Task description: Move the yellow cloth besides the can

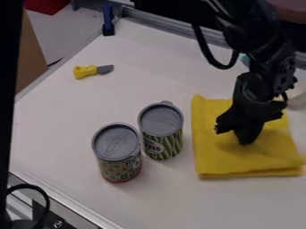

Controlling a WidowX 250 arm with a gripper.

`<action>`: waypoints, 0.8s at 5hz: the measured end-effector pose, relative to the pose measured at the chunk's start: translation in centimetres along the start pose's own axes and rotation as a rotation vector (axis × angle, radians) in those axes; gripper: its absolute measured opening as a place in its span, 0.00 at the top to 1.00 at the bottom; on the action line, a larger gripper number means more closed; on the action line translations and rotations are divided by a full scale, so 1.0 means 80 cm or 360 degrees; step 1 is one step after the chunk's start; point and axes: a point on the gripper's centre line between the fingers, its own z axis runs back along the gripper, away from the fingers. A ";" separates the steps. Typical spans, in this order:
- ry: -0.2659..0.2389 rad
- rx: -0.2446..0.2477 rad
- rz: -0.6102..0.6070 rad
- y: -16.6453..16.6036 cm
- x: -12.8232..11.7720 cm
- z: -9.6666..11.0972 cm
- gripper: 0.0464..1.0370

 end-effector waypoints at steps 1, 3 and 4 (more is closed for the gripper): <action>-0.0040 -0.0001 0.0057 -0.006 0.018 -0.005 0.99; -0.0137 0.0044 0.0206 0.006 0.069 -0.010 0.99; -0.0164 0.0085 0.0262 0.022 0.088 -0.012 0.99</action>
